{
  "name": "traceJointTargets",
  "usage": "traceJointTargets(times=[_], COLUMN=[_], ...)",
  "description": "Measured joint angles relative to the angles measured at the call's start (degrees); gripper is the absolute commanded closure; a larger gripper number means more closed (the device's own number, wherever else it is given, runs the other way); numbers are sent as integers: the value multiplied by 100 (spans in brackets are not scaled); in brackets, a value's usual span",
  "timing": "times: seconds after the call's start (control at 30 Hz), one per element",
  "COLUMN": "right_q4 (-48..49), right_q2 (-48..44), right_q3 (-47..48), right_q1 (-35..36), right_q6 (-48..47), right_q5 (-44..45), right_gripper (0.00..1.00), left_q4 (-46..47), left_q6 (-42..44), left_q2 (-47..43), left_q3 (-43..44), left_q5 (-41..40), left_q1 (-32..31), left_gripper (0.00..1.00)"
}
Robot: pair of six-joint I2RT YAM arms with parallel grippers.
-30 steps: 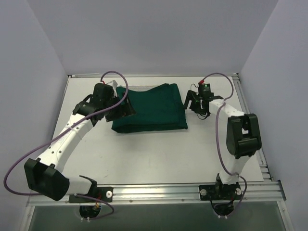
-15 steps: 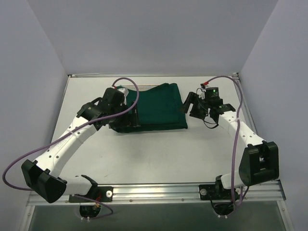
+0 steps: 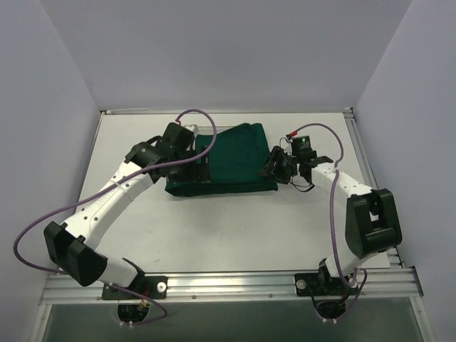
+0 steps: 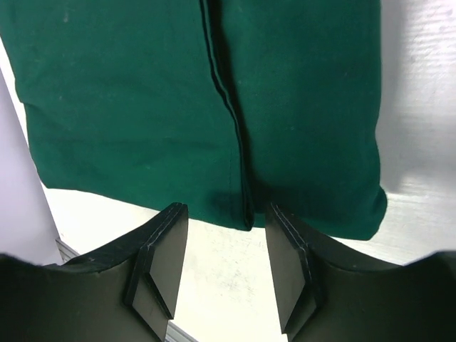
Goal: Open and lay out the surgical kit
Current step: Open the surgical kit at the center of the board.
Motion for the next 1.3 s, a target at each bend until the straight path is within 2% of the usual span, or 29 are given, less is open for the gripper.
traceJointTargets(times=[0.2, 0.3, 0.37, 0.53, 0.8, 0.83, 1.03, 1.3], right_q4=[28, 35, 39, -4, -304, -302, -273, -190], right_q2=[48, 52, 52, 50, 35, 28, -48, -107], right_q3=[-24, -33, -50, -37, 570, 614, 660, 660], right_q1=[240, 321, 354, 391, 391, 389, 369, 306], right_q6=[90, 107, 125, 162, 153, 164, 476, 944], right_q5=[61, 83, 92, 105, 24, -20, -382, -737], right_gripper=[56, 70, 83, 100, 100, 100, 100, 100], left_q4=[-33, -33, -33, 42, 1233, 1453, 2750, 3209], left_q6=[44, 79, 118, 299, 1311, 1447, 2122, 2643], left_q2=[22, 22, 22, 35, 105, 149, 651, 1561], left_q3=[0, 0, 0, 0, -2, -7, -306, -433], left_q5=[-2, -4, -13, -118, -197, -184, -179, -223], left_q1=[0, 0, -9, -116, -658, -717, -850, -1027], left_gripper=[11, 11, 11, 6, 2, 6, 6, 5])
